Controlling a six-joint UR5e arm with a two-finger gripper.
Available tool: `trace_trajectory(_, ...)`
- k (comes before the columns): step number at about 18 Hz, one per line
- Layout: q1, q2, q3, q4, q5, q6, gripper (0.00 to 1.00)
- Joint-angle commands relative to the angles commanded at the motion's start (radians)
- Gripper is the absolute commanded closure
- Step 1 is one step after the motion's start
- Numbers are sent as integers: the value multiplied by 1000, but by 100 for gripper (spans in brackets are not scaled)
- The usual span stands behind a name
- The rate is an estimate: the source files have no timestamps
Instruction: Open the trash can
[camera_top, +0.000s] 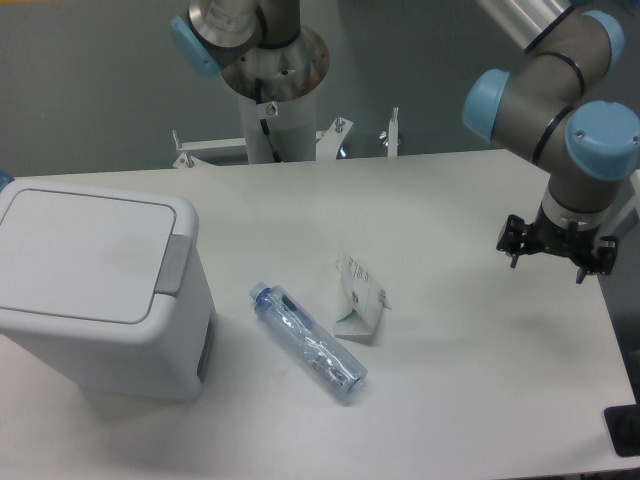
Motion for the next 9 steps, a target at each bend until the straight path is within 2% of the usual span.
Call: trace_trajectory(9, 0, 0, 8, 0, -2, 3, 0)
